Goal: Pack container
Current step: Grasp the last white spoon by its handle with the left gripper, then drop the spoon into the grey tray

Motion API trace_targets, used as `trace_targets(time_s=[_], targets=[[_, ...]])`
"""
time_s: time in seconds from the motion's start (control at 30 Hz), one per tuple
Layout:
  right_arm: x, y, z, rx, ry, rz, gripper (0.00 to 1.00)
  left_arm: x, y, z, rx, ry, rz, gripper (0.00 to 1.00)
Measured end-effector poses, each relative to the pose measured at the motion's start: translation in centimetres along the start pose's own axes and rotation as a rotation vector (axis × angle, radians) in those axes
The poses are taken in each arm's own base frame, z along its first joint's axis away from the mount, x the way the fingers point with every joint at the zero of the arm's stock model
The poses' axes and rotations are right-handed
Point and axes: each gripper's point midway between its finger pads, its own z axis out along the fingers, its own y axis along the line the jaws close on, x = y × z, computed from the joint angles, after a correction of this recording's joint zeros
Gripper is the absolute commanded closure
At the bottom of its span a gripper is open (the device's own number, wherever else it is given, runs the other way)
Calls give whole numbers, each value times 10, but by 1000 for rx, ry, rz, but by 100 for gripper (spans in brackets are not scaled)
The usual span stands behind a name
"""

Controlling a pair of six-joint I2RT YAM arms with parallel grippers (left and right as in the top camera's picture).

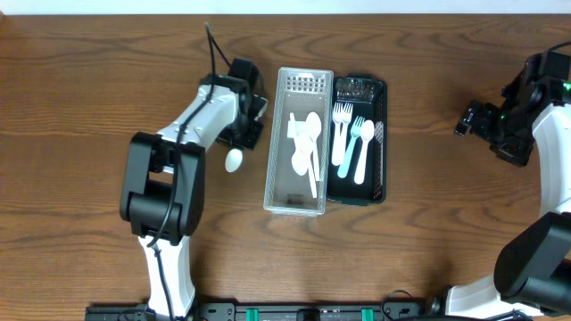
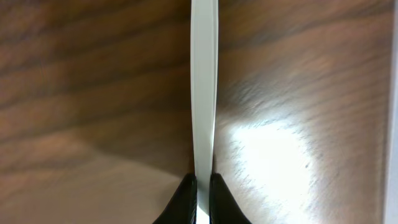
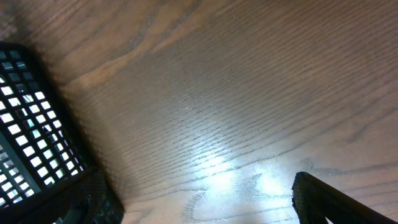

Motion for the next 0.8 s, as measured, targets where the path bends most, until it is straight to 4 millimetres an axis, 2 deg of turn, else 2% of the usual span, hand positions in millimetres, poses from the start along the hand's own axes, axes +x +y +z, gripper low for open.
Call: trace_targets(time_s=[0.07, 0.13, 0.23, 0.33, 0.4, 0.47, 0.53, 0.6, 0.73, 0.8], targets=[[0, 0, 0, 0, 0, 0, 1, -1, 5, -13, -5, -4, -11, 94], [0, 0, 0, 0, 0, 0, 1, -9, 10, -37, -18, -54, -17, 94], [0, 0, 0, 0, 0, 0, 1, -27, 8, -93, -38, -196, -31, 94], [1, 0, 0, 0, 2, 0, 1, -37, -7, -157, -42, -360, -44, 94], [1, 0, 0, 1, 2, 0, 1, -38, -24, -186, -29, -434, -54, 94], [0, 0, 0, 0, 2, 1, 1, -38, -45, -202, -1, -471, -72, 94], [0, 0, 0, 0, 2, 1, 1, -38, -65, -202, 29, -473, -94, 94], [0, 0, 0, 0, 2, 0, 1, -42, -85, -191, 54, -462, -111, 94], [-1, 0, 0, -1, -3, 0, 1, -42, -108, -149, 67, -373, -132, 92], [-3, 1, 0, -3, -11, -1, 1, -41, -113, -129, 64, -326, -139, 83]])
